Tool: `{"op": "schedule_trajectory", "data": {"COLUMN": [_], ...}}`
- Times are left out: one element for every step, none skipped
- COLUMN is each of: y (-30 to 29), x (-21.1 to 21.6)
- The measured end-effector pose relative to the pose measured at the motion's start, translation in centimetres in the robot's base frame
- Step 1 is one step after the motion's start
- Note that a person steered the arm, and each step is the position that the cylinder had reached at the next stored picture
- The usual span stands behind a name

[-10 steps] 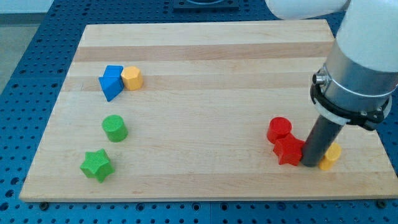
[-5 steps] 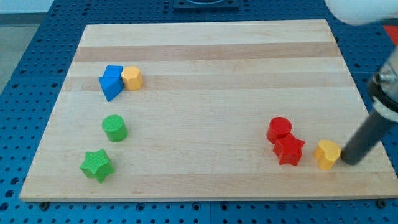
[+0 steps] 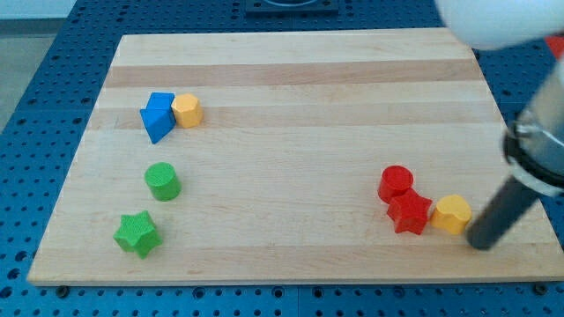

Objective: Separate yellow heart from red blocks

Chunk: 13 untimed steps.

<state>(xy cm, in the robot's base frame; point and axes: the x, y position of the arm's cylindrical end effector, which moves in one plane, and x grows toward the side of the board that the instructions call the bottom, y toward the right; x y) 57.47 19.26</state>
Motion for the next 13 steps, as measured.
{"op": "schedule_trajectory", "data": {"y": [-2.6, -2.9, -1.2, 0.8, -1.7, -7.3, -10.1, -9.8, -6.2, -1.4, -0.1, -5.0, -10.5], "x": [-4.6, -5.1, -1.5, -1.8, -6.0, -9.3, -10.0, -9.9, -9.7, -9.6, -10.4, -12.1, -14.2]}}
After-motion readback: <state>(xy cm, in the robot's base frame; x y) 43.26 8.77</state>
